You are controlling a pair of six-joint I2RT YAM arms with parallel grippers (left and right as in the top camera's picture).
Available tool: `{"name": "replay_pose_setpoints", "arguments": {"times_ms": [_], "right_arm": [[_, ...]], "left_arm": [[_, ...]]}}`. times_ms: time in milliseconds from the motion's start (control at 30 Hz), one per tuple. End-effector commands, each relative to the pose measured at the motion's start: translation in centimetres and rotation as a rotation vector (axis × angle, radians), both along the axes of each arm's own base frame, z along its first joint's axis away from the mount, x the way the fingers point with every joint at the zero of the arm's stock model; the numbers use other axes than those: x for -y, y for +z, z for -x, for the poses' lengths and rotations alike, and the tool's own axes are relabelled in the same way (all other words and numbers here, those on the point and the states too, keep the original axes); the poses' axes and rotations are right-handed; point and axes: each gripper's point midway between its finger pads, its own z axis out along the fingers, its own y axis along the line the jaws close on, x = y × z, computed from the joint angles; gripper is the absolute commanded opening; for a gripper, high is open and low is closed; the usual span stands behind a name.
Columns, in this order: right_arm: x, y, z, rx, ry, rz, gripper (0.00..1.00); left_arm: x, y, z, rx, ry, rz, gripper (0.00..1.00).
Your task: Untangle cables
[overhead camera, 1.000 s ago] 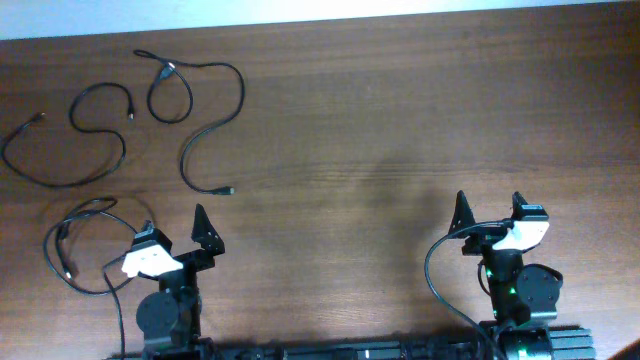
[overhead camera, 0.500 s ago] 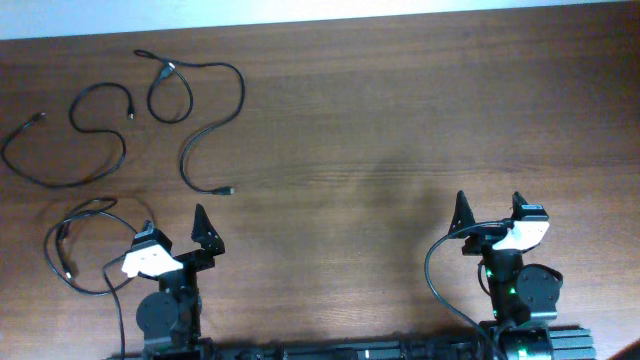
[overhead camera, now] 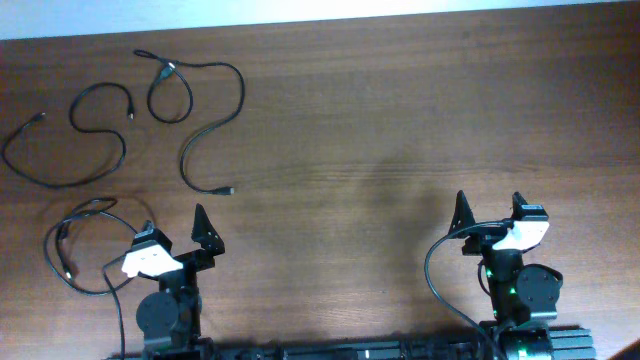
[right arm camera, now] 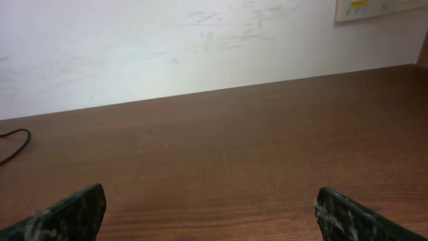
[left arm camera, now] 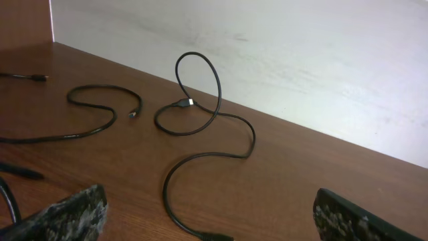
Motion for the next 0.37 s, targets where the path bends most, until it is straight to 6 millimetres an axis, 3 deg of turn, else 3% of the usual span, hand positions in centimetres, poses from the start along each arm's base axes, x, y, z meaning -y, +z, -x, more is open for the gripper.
{"name": "replay_pose_setpoints", "arguments": {"times_ms": [0,333], "right_arm": [[-0.06,-0.22,0.02,-0.001,-0.001,0.010,0.98],[-0.06,-0.22,0.02,-0.001,-0.001,0.010,0.99]], "left_arm": [[0.26,-0.21,-0.05,0.001,-0.013,0.011,0.99],[0.26,-0.21,-0.05,0.001,-0.013,0.011,0.99]]}}
